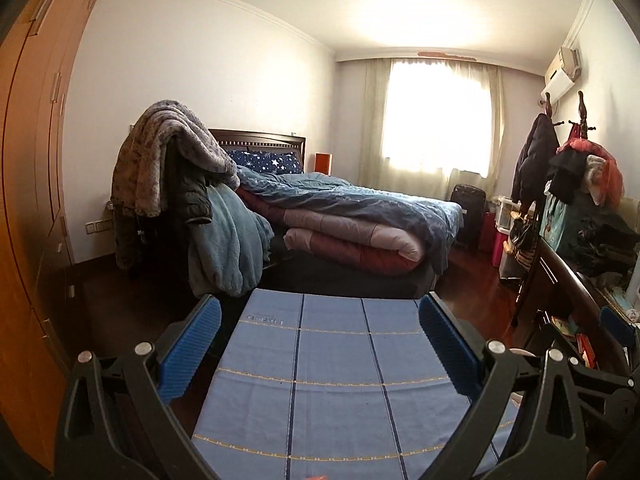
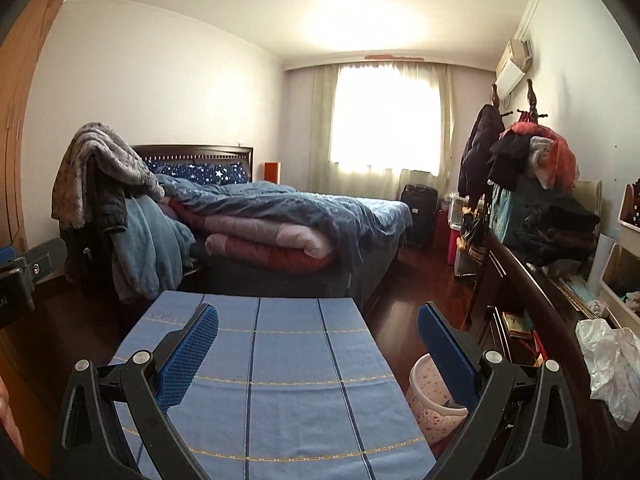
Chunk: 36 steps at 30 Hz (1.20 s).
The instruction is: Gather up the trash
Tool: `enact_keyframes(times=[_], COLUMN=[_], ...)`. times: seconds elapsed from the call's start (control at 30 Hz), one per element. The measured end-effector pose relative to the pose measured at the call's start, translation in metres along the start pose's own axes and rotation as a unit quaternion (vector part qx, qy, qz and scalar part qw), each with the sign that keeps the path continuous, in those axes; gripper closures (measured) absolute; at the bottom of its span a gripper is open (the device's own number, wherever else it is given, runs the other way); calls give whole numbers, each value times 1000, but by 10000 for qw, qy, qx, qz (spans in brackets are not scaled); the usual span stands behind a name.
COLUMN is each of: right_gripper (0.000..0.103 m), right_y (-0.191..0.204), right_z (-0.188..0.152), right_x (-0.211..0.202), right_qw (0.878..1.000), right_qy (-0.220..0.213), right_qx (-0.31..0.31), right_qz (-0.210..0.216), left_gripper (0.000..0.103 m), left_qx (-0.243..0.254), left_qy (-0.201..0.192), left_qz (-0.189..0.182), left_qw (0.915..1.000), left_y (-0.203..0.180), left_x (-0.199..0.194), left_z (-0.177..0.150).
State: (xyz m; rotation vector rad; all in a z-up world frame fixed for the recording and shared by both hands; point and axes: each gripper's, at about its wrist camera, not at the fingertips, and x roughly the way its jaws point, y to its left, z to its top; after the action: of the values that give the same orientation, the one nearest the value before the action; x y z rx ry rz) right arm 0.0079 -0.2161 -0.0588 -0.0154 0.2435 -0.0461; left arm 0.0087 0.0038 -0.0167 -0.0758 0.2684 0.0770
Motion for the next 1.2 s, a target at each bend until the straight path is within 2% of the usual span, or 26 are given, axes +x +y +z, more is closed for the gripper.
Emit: enact_keyframes(times=[0.63, 1.2], right_gripper=[4, 4], right_y=[12, 11], right_z=[7, 6], right_x=[-23, -24], right_qw=[9997, 9998], right_qy=[-230, -207], right_qx=[-52, -37], right_qz=[-11, 1], left_gripper=[3, 3], left_qx=[29, -22], left_qy=[-128, -136], left_qz=[42, -51], left_qw=[9999, 9999], left_y=[10, 12], left_x=[-14, -15], left_z=[-2, -2])
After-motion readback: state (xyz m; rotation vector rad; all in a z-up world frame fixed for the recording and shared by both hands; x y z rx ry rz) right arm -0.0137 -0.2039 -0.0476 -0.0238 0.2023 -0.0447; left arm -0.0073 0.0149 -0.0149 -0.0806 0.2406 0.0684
